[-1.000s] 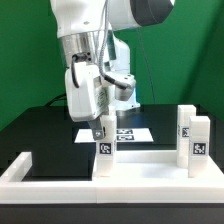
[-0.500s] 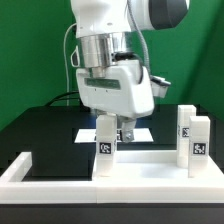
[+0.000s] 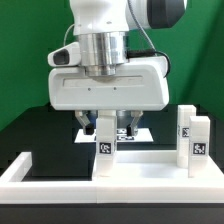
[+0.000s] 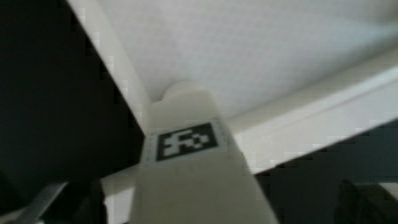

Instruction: Assemble desk

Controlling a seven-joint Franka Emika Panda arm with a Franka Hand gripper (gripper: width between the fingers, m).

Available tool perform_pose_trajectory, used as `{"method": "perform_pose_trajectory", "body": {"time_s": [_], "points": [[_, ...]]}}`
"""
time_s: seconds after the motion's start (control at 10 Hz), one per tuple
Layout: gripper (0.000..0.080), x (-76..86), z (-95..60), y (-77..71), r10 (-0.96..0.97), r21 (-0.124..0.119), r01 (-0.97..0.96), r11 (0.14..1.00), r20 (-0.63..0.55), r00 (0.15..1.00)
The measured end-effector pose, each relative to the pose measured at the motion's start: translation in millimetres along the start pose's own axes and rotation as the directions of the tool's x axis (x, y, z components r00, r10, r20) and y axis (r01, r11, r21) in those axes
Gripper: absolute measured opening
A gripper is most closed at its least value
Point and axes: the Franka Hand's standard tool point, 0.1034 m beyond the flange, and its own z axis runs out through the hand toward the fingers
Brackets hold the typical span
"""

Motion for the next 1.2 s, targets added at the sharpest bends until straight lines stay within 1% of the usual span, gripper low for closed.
{"method": "perform_pose_trajectory", "body": {"time_s": [0.1, 0.2, 0.3, 0.4, 0.5, 0.6, 0.7, 0.8, 0.9, 1.0, 1.1, 1.2], "points": [[0.0649, 0.2, 0.4, 0.2, 0.037, -0.002, -0.037, 0.999, -0.001, 0.999], [0.056, 0.2, 0.4, 0.4, 0.046, -0.001, -0.046, 0.999, -0.001, 0.999], [0.0379, 0.5, 0.2, 1.5, 0.085, -0.003, -0.085, 0.996, -0.002, 0.996], [0.029, 0.8, 0.5, 5.5, 0.204, -0.006, -0.204, 0.979, -0.003, 0.979], [0.029, 0.7, 0.7, 5.3, 0.273, -0.006, -0.273, 0.962, -0.003, 0.962], [0.029, 0.6, 0.9, 5.1, 0.381, -0.004, -0.381, 0.925, -0.003, 0.925], [0.029, 0.6, 1.0, 4.5, 0.545, -0.003, -0.545, 0.838, -0.003, 0.838], [0.029, 0.1, 1.0, 2.6, 0.67, 0.0, -0.67, 0.742, 0.003, 0.742], [0.029, -0.2, 1.4, 0.7, 0.787, 0.008, -0.787, 0.617, 0.013, 0.617], [0.029, 0.6, 1.4, -1.7, 0.882, 0.016, -0.882, 0.47, 0.012, 0.47], [0.029, 0.8, 1.8, -1.1, 0.934, 0.04, -0.933, 0.357, 0.013, 0.357], [0.029, -1.3, 2.5, -0.5, 0.96, 0.07, -0.958, 0.279, 0.017, 0.281]]}}
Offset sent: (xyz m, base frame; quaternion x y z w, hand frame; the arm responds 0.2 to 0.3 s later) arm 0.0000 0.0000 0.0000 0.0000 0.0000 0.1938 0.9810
